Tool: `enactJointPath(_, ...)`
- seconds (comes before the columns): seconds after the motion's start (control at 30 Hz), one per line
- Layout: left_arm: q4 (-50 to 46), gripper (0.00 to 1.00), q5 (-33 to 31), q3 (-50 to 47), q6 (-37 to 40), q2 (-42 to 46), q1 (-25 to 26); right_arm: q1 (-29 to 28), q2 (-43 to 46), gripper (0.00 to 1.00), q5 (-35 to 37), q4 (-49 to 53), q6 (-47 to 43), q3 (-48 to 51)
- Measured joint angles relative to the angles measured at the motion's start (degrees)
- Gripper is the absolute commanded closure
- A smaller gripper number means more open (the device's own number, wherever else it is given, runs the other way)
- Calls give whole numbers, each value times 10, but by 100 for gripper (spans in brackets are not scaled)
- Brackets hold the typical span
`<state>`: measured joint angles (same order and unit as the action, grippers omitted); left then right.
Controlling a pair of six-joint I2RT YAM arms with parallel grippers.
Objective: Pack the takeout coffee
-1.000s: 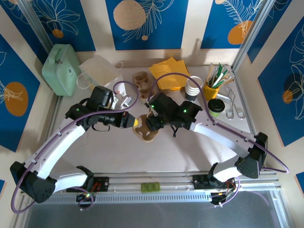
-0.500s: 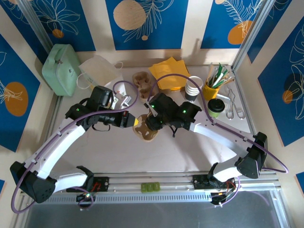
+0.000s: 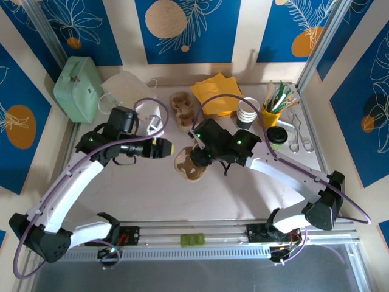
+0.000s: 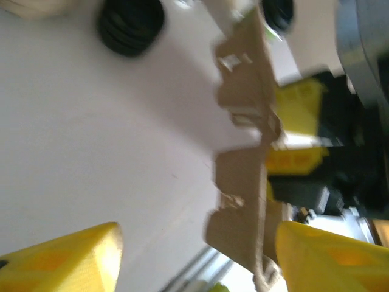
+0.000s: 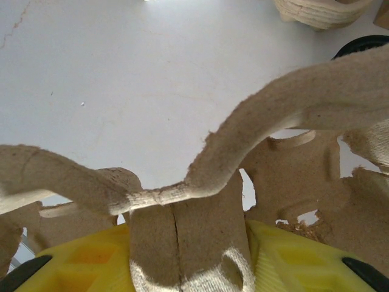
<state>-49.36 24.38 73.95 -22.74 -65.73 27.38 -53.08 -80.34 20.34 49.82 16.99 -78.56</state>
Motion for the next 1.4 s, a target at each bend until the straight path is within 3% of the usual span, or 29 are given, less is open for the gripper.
enactJointPath(0.17,-25,15,-145,52,-31,6,-61,3,0,56,0,9,4,7)
enactJointPath(0.27,-24,14,-213,65,-48,8,-99,3,1,56,0,13,6,7)
enactJointPath(0.43,-12,15,-280,85,-68,-13,-149,3,10,56,-1,17,10,10)
enactJointPath(0.6,10,20,-295,136,-86,-85,-177,3,25,57,-3,24,15,19)
enactJointPath(0.9,16,49,-301,229,-107,-218,-200,4,45,57,-3,34,22,26)
enactJointPath(1.17,-9,57,-324,289,-109,-273,-202,6,64,56,-2,37,26,34)
enactJointPath(1.4,-39,58,-330,292,-103,-294,-202,6,65,57,-3,37,26,40)
